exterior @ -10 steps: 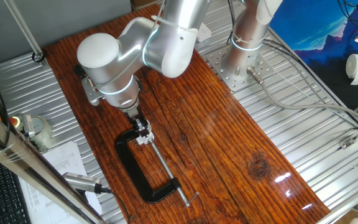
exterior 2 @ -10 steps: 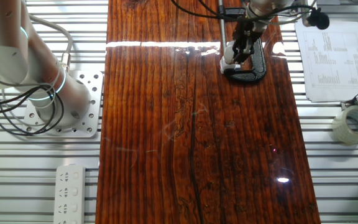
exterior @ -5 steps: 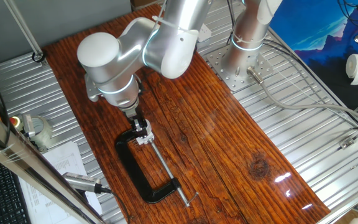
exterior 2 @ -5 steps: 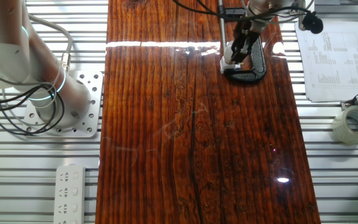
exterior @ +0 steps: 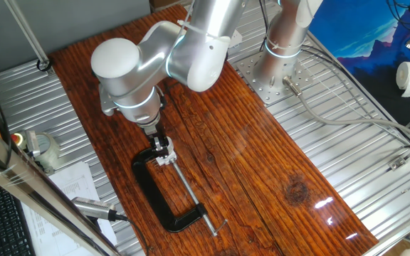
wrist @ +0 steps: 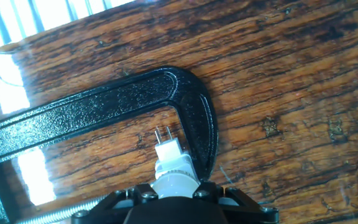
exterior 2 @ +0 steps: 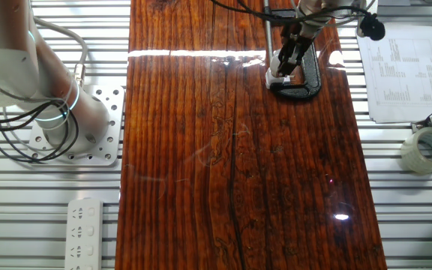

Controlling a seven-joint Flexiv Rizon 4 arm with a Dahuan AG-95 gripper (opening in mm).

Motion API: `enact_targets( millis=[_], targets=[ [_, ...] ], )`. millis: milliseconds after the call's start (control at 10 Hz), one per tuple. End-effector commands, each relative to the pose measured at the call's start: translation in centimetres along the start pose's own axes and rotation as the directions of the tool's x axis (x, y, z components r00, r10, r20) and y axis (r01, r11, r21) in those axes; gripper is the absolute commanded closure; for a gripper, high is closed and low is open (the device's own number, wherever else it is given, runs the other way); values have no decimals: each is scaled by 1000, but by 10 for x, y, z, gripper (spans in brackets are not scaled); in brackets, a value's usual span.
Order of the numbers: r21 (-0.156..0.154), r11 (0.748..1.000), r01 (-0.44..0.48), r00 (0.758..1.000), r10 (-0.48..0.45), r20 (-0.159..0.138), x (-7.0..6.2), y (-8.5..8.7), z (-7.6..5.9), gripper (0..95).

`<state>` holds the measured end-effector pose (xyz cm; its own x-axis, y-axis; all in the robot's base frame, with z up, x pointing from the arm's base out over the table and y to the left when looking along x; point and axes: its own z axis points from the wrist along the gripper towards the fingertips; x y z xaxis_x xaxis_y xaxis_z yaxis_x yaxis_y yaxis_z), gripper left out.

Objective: Install the light bulb by rotating it

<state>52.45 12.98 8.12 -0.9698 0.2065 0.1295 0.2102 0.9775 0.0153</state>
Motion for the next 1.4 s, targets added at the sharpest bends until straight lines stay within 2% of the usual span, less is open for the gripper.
enact_targets(
  millis=[100,200,300,400,600,800,900,1000,1100,1300,1400],
  targets=[
    [-12,995,103,995,-103,9,0,0,-1,380],
    [-12,986,164,986,-164,19,0,0,-1,190],
    [-11,983,186,982,-186,22,0,0,-1,190],
    [-10,980,199,980,-198,24,0,0,-1,0],
    [-8,972,235,972,-235,24,0,-1,-2,0],
    [17,922,387,922,-388,20,0,-2,-3,0],
    [33,862,506,862,-506,16,0,0,-5,0],
    [43,791,611,791,-611,8,0,2,-7,0],
    [41,742,669,743,-669,5,-1,4,-9,0],
    [37,628,778,628,-778,-3,-1,9,-14,0],
    [38,560,827,561,-828,-7,-1,10,-15,0]
  ],
)
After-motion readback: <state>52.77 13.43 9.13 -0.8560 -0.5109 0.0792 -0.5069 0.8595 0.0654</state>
